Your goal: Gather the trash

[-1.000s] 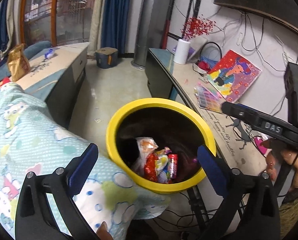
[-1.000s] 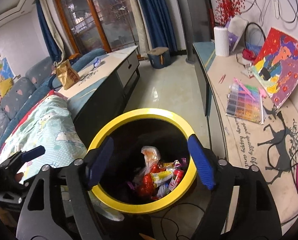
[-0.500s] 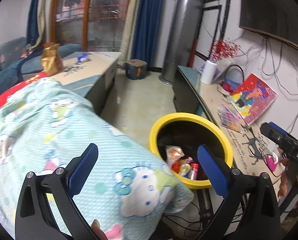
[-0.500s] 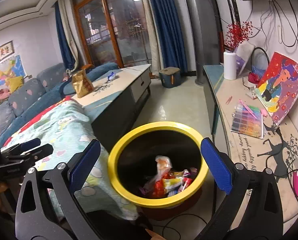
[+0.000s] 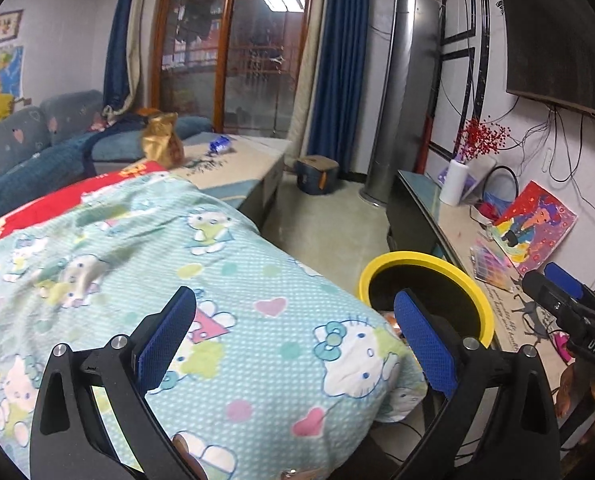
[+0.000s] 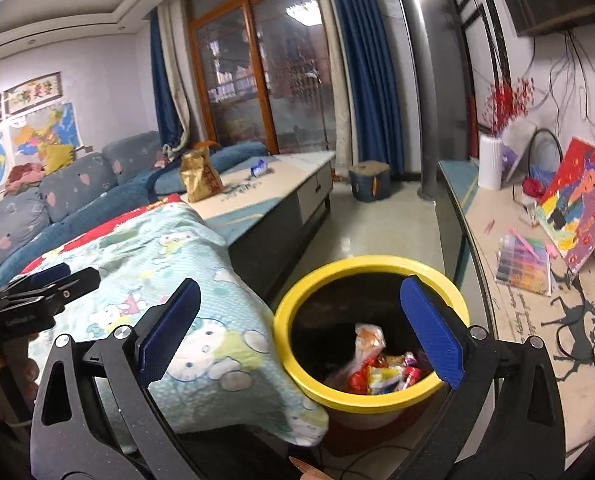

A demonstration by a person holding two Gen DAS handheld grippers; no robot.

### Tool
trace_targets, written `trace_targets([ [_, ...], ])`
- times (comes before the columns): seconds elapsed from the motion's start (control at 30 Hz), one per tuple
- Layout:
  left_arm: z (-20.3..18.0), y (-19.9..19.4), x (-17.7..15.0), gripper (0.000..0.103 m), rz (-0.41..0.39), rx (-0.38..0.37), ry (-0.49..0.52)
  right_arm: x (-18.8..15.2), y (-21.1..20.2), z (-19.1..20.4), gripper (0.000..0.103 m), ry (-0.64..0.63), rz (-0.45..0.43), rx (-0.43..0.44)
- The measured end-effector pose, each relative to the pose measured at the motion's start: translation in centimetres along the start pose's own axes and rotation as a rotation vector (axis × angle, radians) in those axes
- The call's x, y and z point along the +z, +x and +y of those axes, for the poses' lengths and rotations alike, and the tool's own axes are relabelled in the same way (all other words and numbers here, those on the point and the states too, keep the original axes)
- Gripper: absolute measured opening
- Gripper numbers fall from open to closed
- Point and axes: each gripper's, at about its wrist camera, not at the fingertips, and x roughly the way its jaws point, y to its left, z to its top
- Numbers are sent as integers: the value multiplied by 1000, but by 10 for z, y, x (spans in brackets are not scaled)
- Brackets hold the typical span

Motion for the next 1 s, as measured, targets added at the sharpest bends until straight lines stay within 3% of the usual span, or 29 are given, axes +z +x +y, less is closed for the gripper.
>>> trace_targets([
  [0.33, 12, -39, -21, 97, -127, 30, 4, -20, -34, 51, 92, -141, -223, -32],
  [0.57, 20, -48, -33, 97, -131, 31, -5, -25, -34, 52, 92, -95, -210, 1],
  [1.0, 26, -50, -34, 97, -134, 32, -20, -28, -32, 54, 92, -97, -207, -20],
])
